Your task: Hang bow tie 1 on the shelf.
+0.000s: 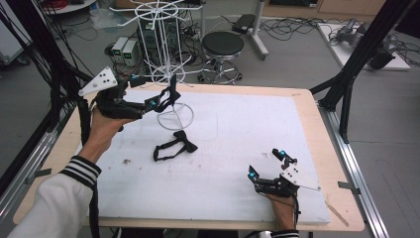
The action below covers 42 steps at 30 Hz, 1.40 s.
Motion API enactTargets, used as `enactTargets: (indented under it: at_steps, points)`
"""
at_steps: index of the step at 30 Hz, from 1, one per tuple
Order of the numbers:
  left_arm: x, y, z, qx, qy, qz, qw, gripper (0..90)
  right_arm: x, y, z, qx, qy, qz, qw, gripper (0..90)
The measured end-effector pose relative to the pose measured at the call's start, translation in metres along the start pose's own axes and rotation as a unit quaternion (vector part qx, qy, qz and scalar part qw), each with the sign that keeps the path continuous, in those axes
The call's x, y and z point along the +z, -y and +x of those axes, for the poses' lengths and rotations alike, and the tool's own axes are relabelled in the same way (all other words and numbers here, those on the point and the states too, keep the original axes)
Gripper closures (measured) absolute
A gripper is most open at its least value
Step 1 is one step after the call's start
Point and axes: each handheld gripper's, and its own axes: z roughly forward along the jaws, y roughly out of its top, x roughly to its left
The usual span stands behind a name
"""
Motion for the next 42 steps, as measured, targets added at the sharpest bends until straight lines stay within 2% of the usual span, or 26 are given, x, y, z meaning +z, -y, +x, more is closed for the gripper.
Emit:
enactTargets:
  at_steps: [11,26,32,38,42]
  points:
    - [-0.028,0.028,-0.015,0.013,0.0,-0.017,0.9998,13.2,0.0,0.0,0.0,0.0,0.001,-0.003,1.0,0.6]
    - [-0.05,0.066,-0.029,0.003,-0.009,-0.03,0.9995,13.2,-0.001,0.0,0.0,0.003,0.0,-0.004,1.0,0.6]
    - [-0.055,0.075,-0.032,0.0,-0.007,-0.035,0.9993,13.2,-0.001,0.0,0.0,0.003,0.001,-0.004,1.0,0.6]
    - [-0.053,0.086,-0.032,-0.003,-0.003,-0.029,0.9996,13.2,-0.002,0.001,-0.001,0.007,0.001,-0.01,0.9999,0.6]
    - [-0.05,0.088,-0.033,-0.003,0.001,-0.026,0.9996,13.2,-0.003,0.001,-0.001,0.005,0.002,-0.014,0.9999,0.6]
